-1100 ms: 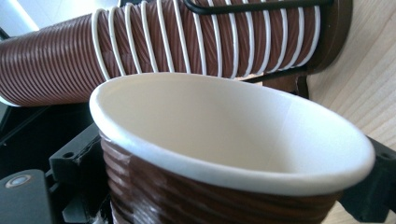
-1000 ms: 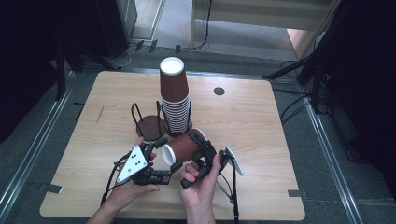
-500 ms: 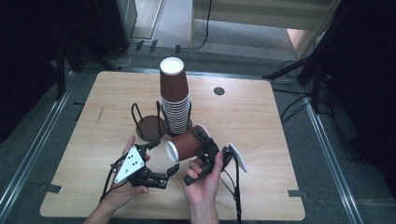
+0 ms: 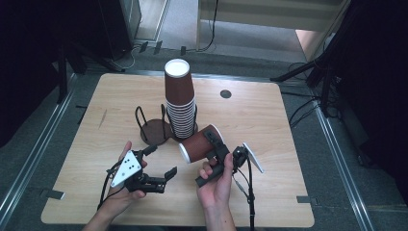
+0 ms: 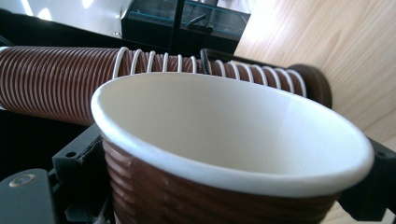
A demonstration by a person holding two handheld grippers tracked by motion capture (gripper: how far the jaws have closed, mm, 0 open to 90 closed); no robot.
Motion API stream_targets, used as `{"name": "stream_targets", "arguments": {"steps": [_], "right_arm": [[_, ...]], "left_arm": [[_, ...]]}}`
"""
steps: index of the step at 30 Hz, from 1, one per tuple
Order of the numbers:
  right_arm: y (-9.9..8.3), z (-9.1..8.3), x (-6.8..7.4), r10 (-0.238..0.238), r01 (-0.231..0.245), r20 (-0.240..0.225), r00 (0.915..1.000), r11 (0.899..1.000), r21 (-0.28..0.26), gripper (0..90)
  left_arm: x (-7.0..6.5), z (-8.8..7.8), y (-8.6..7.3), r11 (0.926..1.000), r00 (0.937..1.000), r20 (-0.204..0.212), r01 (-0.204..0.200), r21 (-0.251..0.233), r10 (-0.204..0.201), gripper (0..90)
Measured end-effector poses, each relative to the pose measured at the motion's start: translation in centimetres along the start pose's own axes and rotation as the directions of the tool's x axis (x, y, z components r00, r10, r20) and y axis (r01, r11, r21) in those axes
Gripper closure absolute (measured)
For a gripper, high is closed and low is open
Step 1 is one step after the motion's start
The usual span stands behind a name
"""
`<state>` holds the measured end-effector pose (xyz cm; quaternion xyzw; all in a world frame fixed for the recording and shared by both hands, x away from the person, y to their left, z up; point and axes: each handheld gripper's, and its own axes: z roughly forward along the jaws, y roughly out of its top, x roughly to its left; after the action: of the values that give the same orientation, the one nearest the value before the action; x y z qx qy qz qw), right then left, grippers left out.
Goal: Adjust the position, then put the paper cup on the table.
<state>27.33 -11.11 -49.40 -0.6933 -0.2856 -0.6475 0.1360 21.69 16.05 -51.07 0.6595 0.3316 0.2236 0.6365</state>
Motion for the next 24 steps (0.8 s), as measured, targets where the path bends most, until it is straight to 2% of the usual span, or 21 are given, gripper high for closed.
{"name": "stream_targets", "arguments": {"steps": [5,8,12,15,17,20,21,24], "right_arm": [[0.6,-0.1,-0.1,-0.088,0.088,0.037,0.9955,0.996,0.003,9.0],[0.9,-0.2,-0.1,-0.144,0.143,0.060,0.9878,0.990,0.015,8.9],[1.2,-0.2,-0.1,-0.228,0.227,0.087,0.9698,0.974,0.017,8.9],[1.5,-0.4,0.0,-0.269,0.268,0.089,0.9592,0.963,0.017,8.9],[1.6,-0.5,0.1,-0.281,0.282,0.091,0.9553,0.959,0.008,8.9],[1.9,-0.6,0.2,-0.323,0.322,0.090,0.9421,0.946,0.021,8.9],[2.0,-0.7,0.2,-0.341,0.341,0.094,0.9352,0.940,0.022,8.9],[2.4,-0.9,0.1,-0.369,0.367,0.104,0.9237,0.929,0.036,9.0]], "left_arm": [[1.0,-0.6,-0.1,0.9994,0.9985,-0.048,0.027,0.020,-0.026,0.0],[1.6,-1.1,-0.1,0.9993,0.9969,-0.073,0.031,0.021,-0.029,0.0],[2.3,-2.1,-0.3,0.9993,0.9939,-0.104,0.037,0.009,-0.036,0.0],[2.8,-2.8,-0.6,0.9993,0.9911,-0.129,0.036,0.012,-0.034,0.0],[3.2,-3.1,-0.8,0.9991,0.9887,-0.145,0.041,0.006,-0.040,0.0],[3.6,-3.7,-0.9,0.9990,0.9852,-0.166,0.046,0.004,-0.044,0.0],[3.8,-3.9,-0.9,0.9989,0.9842,-0.171,0.047,0.003,-0.046,0.0],[4.2,-4.4,-1.1,0.9989,0.9804,-0.192,0.046,0.008,-0.043,0.0]]}}
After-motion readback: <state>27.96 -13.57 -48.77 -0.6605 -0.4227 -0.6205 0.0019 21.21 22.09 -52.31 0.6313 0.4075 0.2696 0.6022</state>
